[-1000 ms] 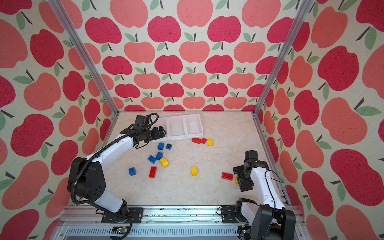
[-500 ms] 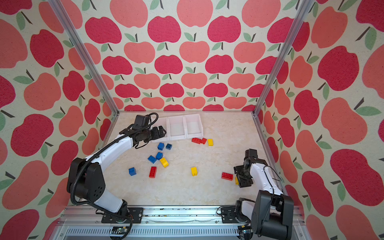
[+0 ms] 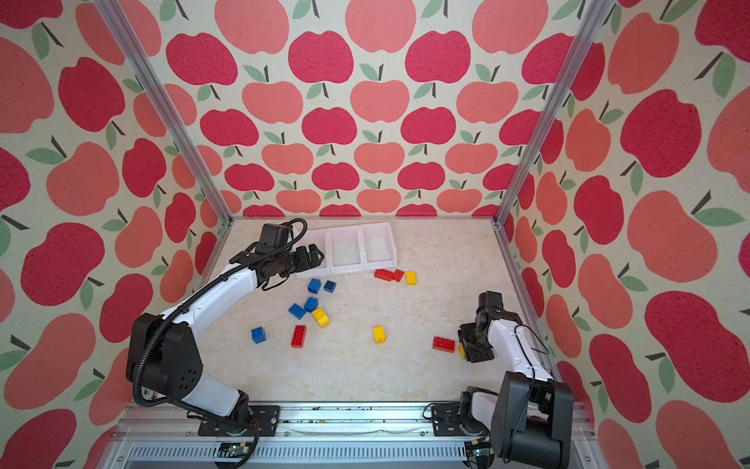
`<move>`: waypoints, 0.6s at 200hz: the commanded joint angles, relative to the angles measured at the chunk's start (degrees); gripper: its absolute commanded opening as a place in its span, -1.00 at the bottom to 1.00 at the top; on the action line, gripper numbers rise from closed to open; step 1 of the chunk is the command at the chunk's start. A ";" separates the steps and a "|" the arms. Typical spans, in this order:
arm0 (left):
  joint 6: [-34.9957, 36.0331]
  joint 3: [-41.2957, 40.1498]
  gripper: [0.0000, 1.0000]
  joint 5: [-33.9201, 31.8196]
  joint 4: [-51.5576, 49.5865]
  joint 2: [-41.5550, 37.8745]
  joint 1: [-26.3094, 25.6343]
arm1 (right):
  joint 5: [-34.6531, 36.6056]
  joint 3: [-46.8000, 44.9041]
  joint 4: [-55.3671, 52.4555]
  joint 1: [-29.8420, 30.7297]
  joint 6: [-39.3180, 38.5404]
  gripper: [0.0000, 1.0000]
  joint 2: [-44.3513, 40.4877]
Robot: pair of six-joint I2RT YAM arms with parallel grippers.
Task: Sort the legos into containers by color
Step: Pick up the lego from the bottom-right of the table.
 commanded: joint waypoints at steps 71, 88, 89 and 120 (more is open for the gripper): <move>-1.15 -4.32 0.96 -1.08 -1.64 -5.64 0.59 | 6.16 12.29 -4.64 10.81 -7.67 -0.31 -1.77; -1.45 -5.50 0.96 -1.24 -1.66 -6.60 0.81 | 7.37 15.85 -3.37 14.94 -8.99 -0.31 1.15; -1.45 -5.51 0.96 -1.19 -1.65 -6.62 0.81 | 7.48 16.06 -3.28 15.24 -9.13 -0.31 1.35; -2.13 -8.07 0.96 -1.40 -1.53 -8.60 1.40 | 9.61 24.01 -0.06 22.12 -13.40 -0.31 8.89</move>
